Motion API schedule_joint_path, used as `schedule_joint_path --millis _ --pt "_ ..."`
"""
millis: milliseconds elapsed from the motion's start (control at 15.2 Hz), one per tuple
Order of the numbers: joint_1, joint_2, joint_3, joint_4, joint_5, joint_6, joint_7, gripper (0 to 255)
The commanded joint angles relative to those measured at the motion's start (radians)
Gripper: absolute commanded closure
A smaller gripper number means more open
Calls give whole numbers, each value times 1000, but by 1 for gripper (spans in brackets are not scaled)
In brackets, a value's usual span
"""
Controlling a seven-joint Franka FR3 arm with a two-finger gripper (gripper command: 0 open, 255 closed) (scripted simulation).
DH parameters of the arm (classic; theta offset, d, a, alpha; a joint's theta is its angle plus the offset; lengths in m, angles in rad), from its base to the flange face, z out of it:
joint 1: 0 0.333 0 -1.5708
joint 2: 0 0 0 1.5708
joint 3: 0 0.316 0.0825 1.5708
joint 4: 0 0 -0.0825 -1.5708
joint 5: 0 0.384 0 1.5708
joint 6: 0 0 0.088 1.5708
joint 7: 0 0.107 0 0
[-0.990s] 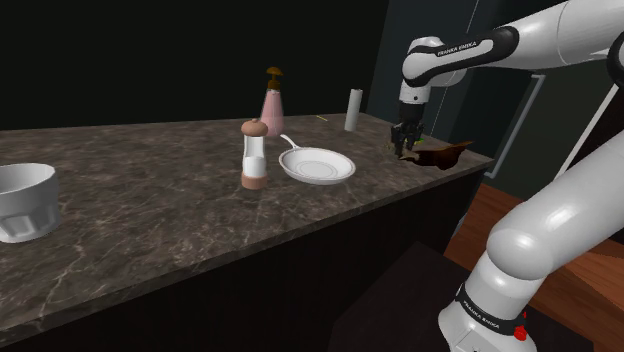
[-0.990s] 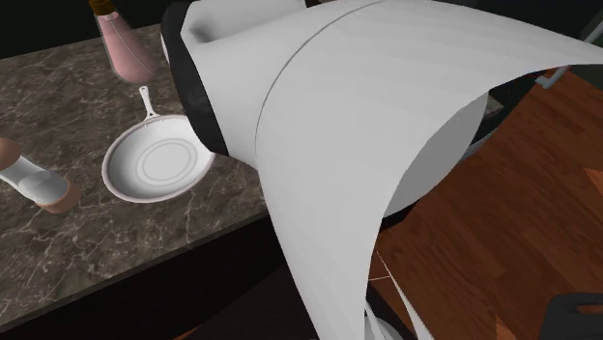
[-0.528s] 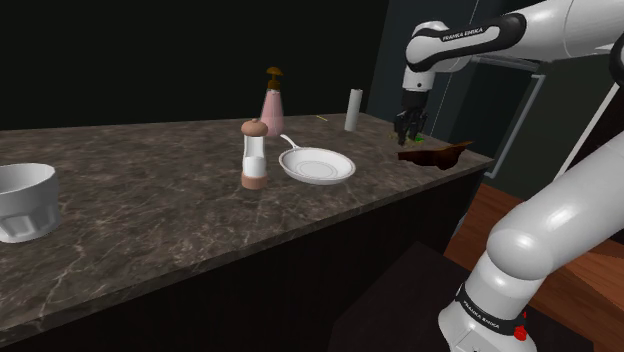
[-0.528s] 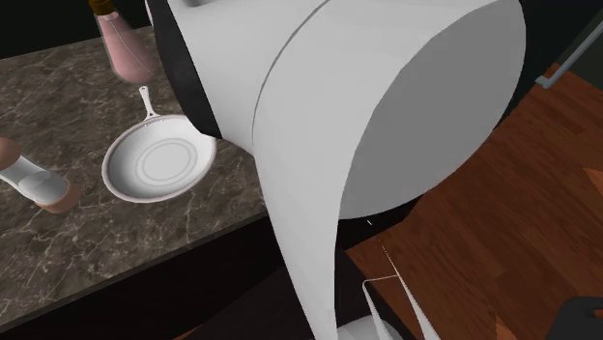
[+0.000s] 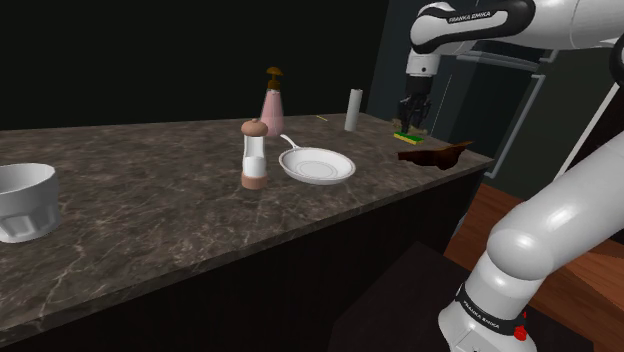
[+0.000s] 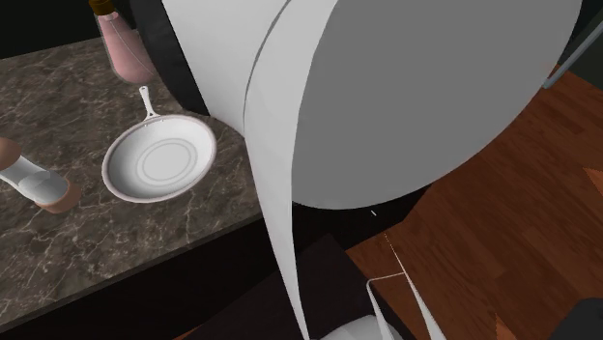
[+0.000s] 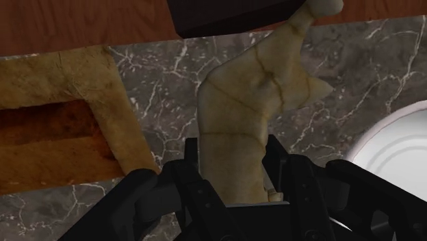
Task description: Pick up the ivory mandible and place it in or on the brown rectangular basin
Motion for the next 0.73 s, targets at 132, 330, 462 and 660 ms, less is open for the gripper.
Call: schedule_joint_path --millis 132,330,462,660 --pt "1 7 2 59 3 -52 -5 255" --pt "-23 40 -51 92 -10 -44 -82 255" --pt "-39 68 -87 119 -15 -38 -135 255" --pt "-64 119 -140 168 -14 -30 -215 255"
